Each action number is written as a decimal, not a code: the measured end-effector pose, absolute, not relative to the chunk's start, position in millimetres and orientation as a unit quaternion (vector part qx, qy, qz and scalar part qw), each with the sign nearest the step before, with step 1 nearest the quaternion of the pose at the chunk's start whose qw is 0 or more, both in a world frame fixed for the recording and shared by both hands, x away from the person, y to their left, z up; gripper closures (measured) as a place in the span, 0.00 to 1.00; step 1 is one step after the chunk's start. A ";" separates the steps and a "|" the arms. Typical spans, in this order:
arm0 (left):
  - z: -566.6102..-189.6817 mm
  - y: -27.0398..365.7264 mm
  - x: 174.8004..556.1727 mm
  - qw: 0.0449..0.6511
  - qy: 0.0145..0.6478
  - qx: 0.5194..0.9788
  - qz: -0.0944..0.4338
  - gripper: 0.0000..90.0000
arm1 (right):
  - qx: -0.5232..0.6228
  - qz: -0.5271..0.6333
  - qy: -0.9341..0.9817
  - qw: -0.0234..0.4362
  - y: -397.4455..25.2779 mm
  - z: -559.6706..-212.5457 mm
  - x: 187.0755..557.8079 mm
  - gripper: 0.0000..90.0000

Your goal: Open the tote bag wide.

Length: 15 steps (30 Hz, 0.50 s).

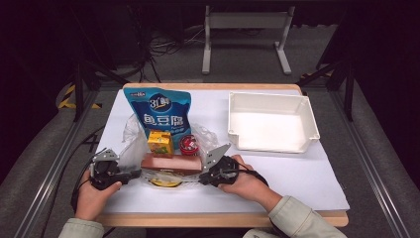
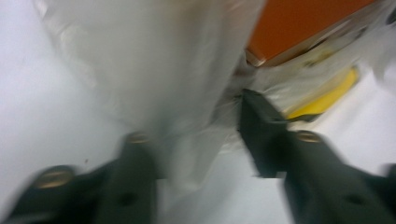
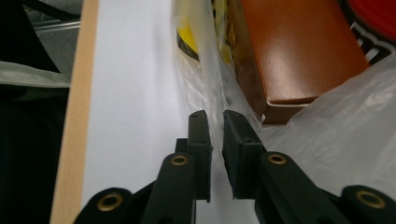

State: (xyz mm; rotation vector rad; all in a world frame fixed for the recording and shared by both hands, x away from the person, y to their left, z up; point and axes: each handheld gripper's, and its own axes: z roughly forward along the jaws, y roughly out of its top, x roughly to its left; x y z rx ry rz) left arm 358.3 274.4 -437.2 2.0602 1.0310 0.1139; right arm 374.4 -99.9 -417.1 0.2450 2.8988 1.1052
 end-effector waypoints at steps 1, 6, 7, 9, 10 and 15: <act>-434.3 274.8 357.3 0.410 0.402 0.817 0.049 0.54 | 0.079 0.361 0.929 0.014 -101.0 -414.5 373.5 0.87; -421.5 281.2 348.9 0.438 0.388 0.808 0.068 0.44 | 0.083 0.394 0.915 0.014 -113.1 -396.1 368.8 0.79; -419.4 284.3 347.0 0.446 0.390 0.802 0.071 0.42 | 0.087 0.404 0.911 0.016 -116.0 -392.5 368.6 0.77; -416.0 290.9 343.7 0.460 0.396 0.791 0.078 0.39 | 0.092 0.422 0.902 0.020 -121.7 -385.5 368.8 0.74; -414.7 293.7 342.3 0.465 0.398 0.786 0.081 0.37 | 0.094 0.429 0.898 0.022 -124.1 -382.3 369.1 0.73; -405.3 302.1 342.2 0.483 0.403 0.771 0.102 0.32 | 0.098 0.456 0.884 0.036 -127.2 -367.4 370.3 0.67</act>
